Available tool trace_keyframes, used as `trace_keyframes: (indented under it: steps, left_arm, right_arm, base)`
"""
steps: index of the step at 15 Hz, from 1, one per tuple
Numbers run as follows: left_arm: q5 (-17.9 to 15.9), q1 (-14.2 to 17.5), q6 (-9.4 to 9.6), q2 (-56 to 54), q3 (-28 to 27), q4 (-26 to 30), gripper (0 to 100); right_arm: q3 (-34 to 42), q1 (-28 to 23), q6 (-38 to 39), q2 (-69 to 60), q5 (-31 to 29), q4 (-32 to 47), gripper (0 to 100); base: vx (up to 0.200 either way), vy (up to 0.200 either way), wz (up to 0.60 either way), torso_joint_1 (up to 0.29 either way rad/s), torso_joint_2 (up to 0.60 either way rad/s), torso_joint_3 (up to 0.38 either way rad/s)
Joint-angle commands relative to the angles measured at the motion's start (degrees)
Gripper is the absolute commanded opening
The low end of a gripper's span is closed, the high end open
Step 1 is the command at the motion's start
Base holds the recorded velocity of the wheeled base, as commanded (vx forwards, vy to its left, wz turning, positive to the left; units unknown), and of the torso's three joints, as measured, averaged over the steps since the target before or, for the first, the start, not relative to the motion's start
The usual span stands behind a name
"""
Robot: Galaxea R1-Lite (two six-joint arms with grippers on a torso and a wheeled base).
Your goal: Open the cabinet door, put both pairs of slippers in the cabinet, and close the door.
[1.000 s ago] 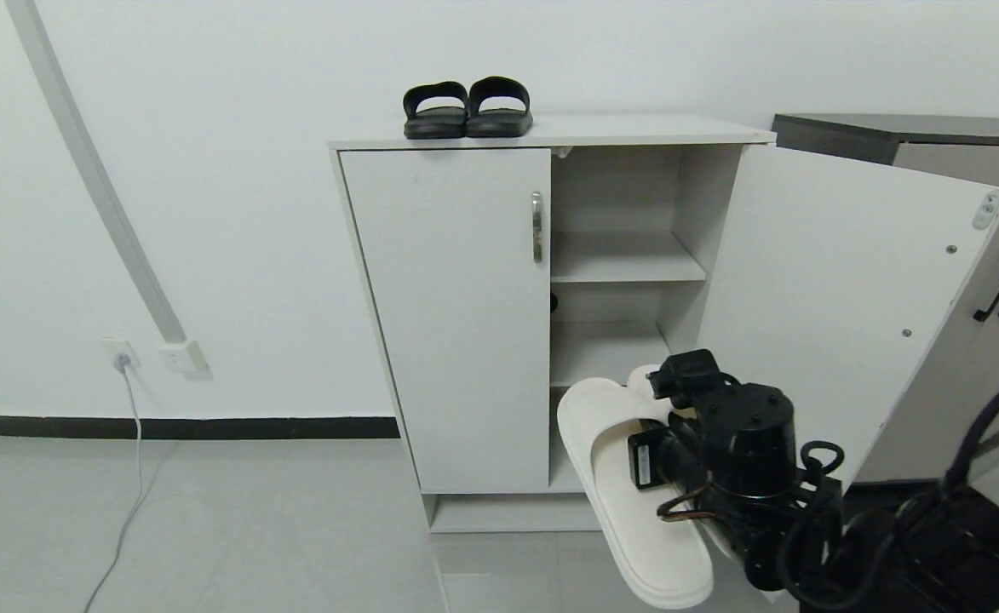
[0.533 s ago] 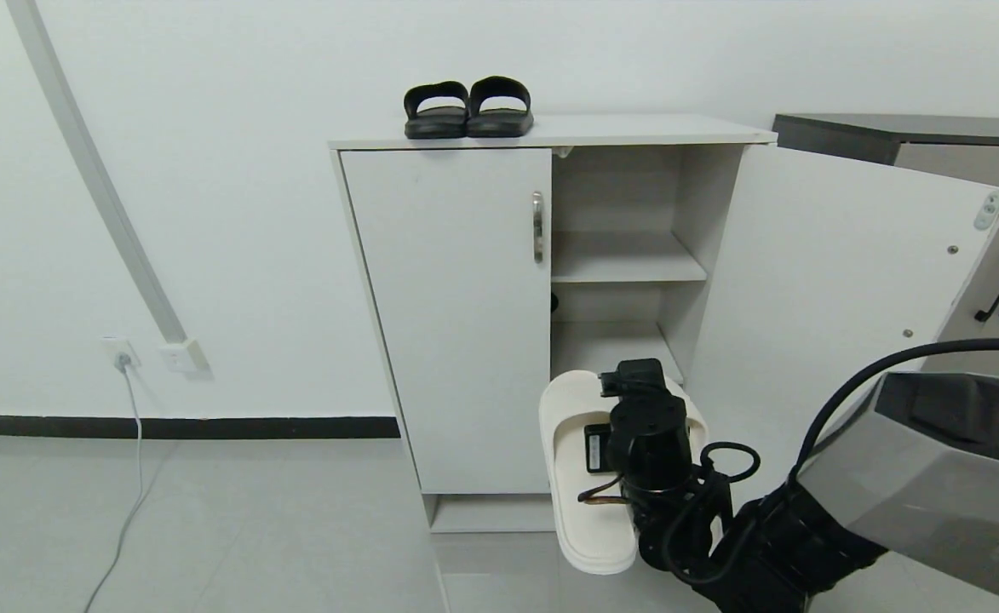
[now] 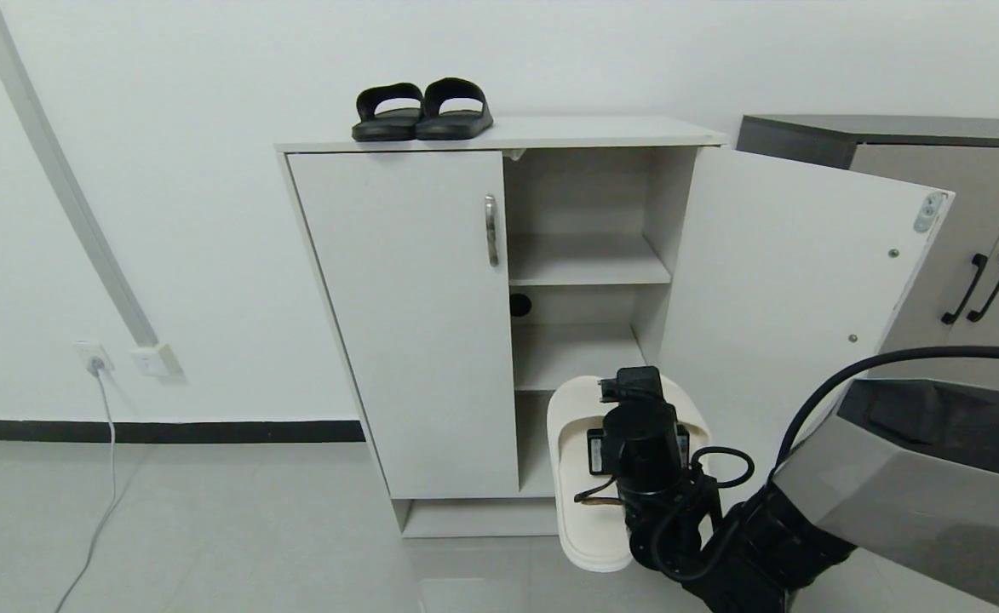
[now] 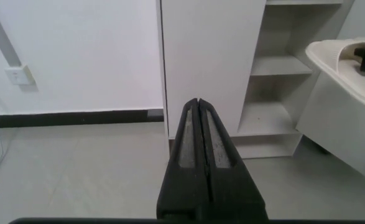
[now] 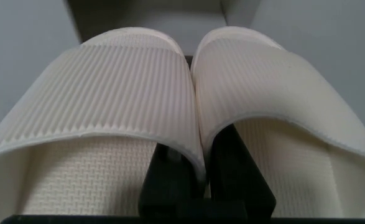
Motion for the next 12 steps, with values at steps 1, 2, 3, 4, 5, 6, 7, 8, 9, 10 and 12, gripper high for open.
trace_keyframes:
  steps: [1,2,3,4,5,6,7,8,9,10,12]
  left_arm:
    - [0.09,0.02,-0.18,0.16,0.01,0.0,0]
    - [0.18,0.02,-0.26,0.16,0.01,0.0,0]
    - [0.27,0.02,-0.26,0.16,0.01,0.0,0]
    - [0.27,0.02,-0.18,0.16,0.01,0.0,0]
    - [0.18,0.02,-0.18,0.16,0.01,0.0,0]
    - [0.18,0.02,-0.18,0.16,0.01,0.0,0]
    - [0.18,0.02,-0.18,0.16,0.01,0.0,0]
    - [0.18,0.02,-0.18,0.16,0.01,0.0,0]
    - [0.18,0.02,-0.18,0.16,0.01,0.0,0]
    - [0.18,0.02,-0.09,0.16,0.01,0.0,0]
    - [0.18,0.02,-0.18,0.16,0.01,0.0,0]
  right_arm:
    - [-0.15,-0.03,0.0,0.54,0.08,-0.02,0]
    - [-0.15,-0.12,0.0,0.63,0.08,-0.02,0]
    - [-0.24,-0.12,-0.09,0.72,0.08,-0.02,0]
    - [-0.68,-0.38,-0.09,0.98,0.08,0.07,0]
    - [-1.29,-0.73,-0.09,1.33,0.08,0.07,0]
    - [-2.0,-1.35,-0.09,2.13,0.17,0.07,0]
    - [-2.17,-1.7,-0.09,2.39,0.17,0.07,0]
    - [-2.26,-1.87,-0.09,2.83,0.35,-0.02,0]
    - [-2.44,-1.87,-0.09,3.09,0.43,-0.02,0]
    - [-2.87,-1.87,-0.09,3.53,0.79,0.07,0]
    - [-3.67,-2.05,-0.27,4.15,1.49,0.07,0]
  base:
    - [0.0,0.0,0.0,0.0,0.0,0.0]
    - [0.0,0.0,0.0,0.0,0.0,0.0]
    - [0.0,0.0,0.0,0.0,0.0,0.0]
    - [0.0,0.0,0.0,0.0,0.0,0.0]
    - [0.0,0.0,0.0,0.0,0.0,0.0]
    - [0.0,0.0,0.0,0.0,0.0,0.0]
    - [0.0,0.0,0.0,0.0,0.0,0.0]
    - [0.0,0.0,0.0,0.0,0.0,0.0]
    - [0.0,0.0,0.0,0.0,0.0,0.0]
    - [0.0,0.0,0.0,0.0,0.0,0.0]
    - [0.0,0.0,0.0,0.0,0.0,0.0]
